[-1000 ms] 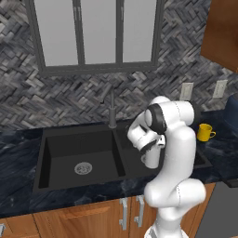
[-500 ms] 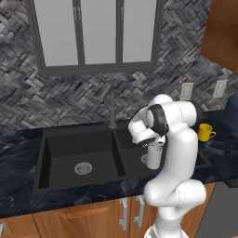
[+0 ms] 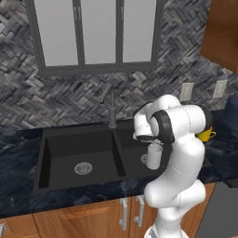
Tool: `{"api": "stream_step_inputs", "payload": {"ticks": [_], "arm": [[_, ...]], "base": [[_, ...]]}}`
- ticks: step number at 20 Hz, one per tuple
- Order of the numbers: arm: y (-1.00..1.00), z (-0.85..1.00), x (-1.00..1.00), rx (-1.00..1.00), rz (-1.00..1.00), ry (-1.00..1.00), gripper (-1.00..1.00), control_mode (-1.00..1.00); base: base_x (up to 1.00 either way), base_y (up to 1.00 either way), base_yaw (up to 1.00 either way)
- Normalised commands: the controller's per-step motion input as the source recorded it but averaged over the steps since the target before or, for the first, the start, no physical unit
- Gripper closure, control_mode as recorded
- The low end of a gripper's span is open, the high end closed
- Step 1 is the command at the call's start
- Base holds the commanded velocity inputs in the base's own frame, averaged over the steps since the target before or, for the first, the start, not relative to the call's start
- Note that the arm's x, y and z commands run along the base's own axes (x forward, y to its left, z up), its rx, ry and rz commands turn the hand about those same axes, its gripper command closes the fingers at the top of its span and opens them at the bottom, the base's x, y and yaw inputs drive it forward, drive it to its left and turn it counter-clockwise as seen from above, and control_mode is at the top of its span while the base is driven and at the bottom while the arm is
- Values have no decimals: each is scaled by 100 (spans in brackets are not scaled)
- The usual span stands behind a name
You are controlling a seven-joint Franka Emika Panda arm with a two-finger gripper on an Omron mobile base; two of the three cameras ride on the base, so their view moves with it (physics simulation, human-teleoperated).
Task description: Place the mug in the left basin and the glass cup in the right basin of the sink.
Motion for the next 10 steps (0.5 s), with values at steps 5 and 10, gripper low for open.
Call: {"api": "stream_step_inputs", "payload": {"ticks": [5,10], "arm": [[0,54,-9,1,0,-8,-100,-100],[0,63,0,0,0,-2,-100,-100]], "base": [[0,0,0],[0,0,0]]}}
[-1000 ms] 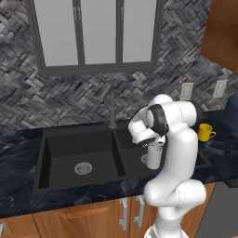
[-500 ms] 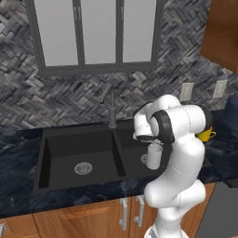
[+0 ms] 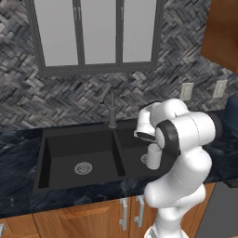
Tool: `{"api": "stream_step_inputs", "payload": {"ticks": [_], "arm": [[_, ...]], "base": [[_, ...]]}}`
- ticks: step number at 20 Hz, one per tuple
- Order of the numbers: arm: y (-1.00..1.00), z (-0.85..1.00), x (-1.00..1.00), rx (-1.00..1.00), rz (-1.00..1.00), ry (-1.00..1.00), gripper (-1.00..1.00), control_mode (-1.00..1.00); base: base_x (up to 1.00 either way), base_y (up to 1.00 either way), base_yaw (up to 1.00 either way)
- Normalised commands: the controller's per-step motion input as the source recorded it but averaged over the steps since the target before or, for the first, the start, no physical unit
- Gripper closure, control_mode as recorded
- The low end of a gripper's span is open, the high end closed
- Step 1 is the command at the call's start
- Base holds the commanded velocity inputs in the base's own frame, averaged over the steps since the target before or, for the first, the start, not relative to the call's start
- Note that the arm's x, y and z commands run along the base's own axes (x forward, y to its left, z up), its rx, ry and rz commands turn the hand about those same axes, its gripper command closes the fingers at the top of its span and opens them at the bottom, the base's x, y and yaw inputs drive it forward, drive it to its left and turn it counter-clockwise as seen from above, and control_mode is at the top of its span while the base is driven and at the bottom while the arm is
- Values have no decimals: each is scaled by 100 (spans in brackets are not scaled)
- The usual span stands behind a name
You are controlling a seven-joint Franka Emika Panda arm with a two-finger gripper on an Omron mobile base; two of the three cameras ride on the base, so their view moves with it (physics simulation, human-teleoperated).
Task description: Place the mug in the left basin and the glass cup in the right basin of the sink.
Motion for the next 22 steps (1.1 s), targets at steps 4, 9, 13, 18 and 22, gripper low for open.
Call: {"api": "stream_step_inputs", "payload": {"ticks": [4,9,13,18,22], "arm": [[0,59,0,0,1,0,-100,-100],[0,37,0,-2,1,1,-100,-100],[0,29,0,-7,2,4,-100,-100],[-1,22,7,-9,5,12,-100,-100],[-5,21,5,-3,8,16,-100,-100]], "base": [[0,0,0],[0,0,0],[0,0,0],[0,0,0],[0,0,0]]}}
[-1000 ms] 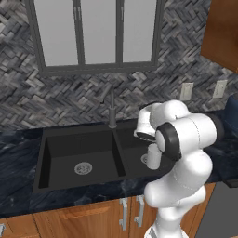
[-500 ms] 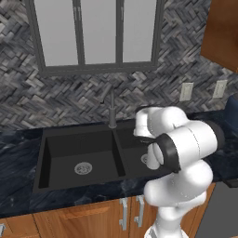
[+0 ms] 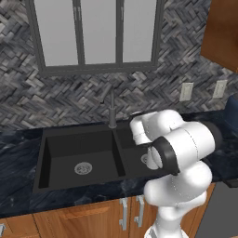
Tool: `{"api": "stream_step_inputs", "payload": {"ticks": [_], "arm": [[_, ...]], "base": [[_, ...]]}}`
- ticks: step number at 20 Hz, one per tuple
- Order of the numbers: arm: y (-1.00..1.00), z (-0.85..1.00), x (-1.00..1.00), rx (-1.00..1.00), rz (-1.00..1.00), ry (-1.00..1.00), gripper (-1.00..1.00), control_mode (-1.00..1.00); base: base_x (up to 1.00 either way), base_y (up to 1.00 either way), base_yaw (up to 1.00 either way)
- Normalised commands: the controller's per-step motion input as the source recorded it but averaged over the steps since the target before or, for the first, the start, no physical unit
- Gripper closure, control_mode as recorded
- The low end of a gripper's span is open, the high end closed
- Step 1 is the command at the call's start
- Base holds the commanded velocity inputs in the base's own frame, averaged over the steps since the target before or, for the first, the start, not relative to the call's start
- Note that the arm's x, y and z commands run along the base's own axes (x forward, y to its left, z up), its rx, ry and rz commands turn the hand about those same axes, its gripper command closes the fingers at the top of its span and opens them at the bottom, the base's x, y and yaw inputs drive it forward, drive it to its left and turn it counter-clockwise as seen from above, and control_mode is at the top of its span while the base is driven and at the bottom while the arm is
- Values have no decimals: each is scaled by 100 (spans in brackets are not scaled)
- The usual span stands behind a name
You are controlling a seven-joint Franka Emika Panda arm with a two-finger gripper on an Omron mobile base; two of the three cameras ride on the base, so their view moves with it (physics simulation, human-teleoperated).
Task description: Place the mug in the left basin and the glass cup in the right basin of the sink.
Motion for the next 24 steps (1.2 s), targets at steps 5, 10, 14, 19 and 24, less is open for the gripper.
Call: {"api": "stream_step_inputs", "payload": {"ticks": [5,10,14,19,24], "arm": [[-14,30,3,0,8,18,-100,-100],[-13,77,0,0,6,11,-100,-100],[-17,99,3,0,4,5,-100,-100],[-13,83,16,2,4,8,-100,-100],[-10,62,22,1,4,16,-100,-100]], "base": [[0,0,0],[0,0,0],[0,0,0],[0,0,0],[0,0,0]]}}
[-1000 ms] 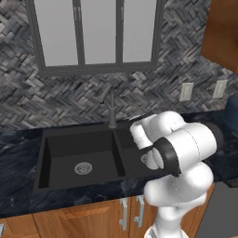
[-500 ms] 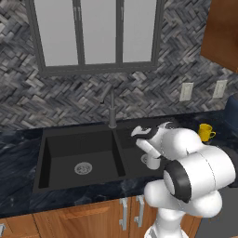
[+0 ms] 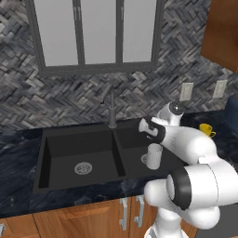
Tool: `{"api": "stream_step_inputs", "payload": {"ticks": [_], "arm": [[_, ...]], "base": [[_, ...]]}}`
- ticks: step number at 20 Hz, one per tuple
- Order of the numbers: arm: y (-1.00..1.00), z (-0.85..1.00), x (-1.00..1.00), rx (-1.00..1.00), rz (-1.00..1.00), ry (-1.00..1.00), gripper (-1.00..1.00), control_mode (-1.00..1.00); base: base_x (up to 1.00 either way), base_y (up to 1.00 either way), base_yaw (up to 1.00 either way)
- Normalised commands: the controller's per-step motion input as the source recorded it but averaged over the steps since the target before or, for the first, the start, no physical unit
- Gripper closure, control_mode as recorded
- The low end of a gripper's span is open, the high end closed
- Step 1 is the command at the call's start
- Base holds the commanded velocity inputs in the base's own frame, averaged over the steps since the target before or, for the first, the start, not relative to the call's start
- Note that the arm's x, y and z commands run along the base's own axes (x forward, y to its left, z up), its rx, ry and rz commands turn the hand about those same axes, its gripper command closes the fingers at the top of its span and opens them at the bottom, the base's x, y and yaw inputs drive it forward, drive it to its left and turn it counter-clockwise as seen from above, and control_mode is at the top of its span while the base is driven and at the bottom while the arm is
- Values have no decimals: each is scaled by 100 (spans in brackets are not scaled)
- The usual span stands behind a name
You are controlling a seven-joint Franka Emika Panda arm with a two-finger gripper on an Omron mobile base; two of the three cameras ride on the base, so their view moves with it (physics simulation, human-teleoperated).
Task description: Place the mug in the left basin and the glass cup in the right basin of the sink.
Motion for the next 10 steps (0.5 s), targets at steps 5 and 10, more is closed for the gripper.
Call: {"api": "stream_step_inputs", "payload": {"ticks": [5,10], "arm": [[-3,37,13,0,4,23,-100,-100],[-8,2,10,0,8,21,-100,-100]], "base": [[0,0,0],[0,0,0]]}}
